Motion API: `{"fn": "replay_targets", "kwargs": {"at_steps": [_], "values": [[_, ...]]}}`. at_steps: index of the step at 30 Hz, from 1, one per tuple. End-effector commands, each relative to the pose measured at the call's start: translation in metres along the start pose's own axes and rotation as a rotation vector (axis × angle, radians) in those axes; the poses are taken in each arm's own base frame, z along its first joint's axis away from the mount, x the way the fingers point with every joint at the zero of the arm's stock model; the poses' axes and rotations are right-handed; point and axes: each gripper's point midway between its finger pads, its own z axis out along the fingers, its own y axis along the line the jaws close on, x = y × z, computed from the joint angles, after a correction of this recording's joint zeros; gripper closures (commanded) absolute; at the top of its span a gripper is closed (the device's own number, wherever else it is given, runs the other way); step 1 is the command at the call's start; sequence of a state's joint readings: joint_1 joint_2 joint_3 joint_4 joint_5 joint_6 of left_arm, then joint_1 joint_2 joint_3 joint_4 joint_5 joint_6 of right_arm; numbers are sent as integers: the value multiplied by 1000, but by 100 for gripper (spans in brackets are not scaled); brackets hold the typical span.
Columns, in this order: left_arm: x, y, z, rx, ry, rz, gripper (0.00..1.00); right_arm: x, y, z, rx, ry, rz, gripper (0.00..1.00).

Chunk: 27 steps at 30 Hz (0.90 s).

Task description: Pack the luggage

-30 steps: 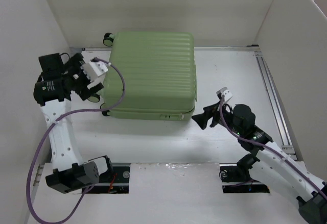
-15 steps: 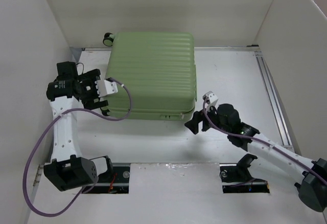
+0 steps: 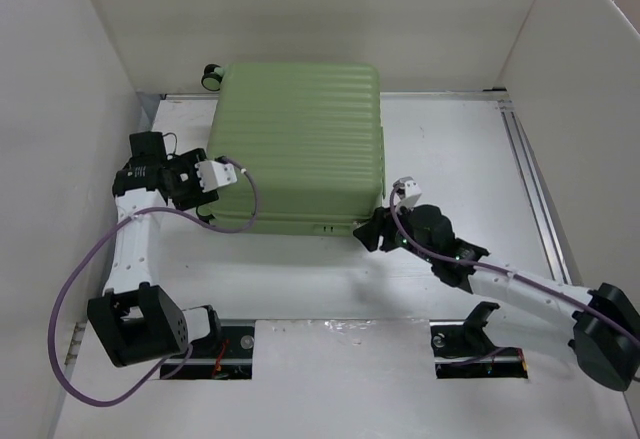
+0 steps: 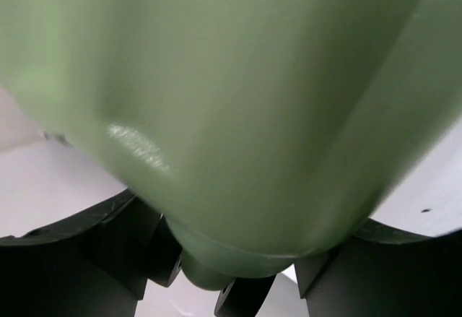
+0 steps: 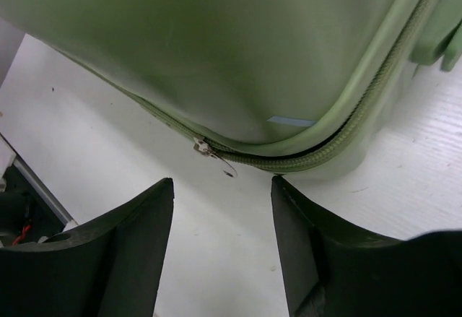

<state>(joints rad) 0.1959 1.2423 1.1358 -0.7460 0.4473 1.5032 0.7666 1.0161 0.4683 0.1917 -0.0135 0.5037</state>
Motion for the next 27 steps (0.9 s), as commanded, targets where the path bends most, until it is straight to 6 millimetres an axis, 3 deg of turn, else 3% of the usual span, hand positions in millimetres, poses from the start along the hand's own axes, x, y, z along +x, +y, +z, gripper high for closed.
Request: {"fn": "replay_targets", "kwargs": {"at_steps": [1,3,4,12,17,20,21,23,27], "values": [[-10,4,-4,-43,-45,17,58,-17,14,12,-9,-89,60,39],[-11,1,-1,-33,-55,13,83,-13,18,19,-8,-67,80,41],[-14,0,-1,-30,-70,-6,100,-9,17,21,1,-59,88,45],[-31,-13,-5,-32,-159,2,100,-21,8,25,113,-142,118,47],[-33,-11,-5,-37,-171,-3,100,-34,12,32,117,-173,133,47],[-33,-11,-5,-37,-171,-3,100,-32,10,37,136,-168,144,64],[-33,-11,-5,-37,-171,-3,100,-30,7,39,149,-167,161,83],[-36,-8,-7,-43,-183,2,100,-32,6,39,158,-177,185,100],[-40,-7,-12,-39,-191,1,100,-43,6,27,144,-244,199,100]]}}
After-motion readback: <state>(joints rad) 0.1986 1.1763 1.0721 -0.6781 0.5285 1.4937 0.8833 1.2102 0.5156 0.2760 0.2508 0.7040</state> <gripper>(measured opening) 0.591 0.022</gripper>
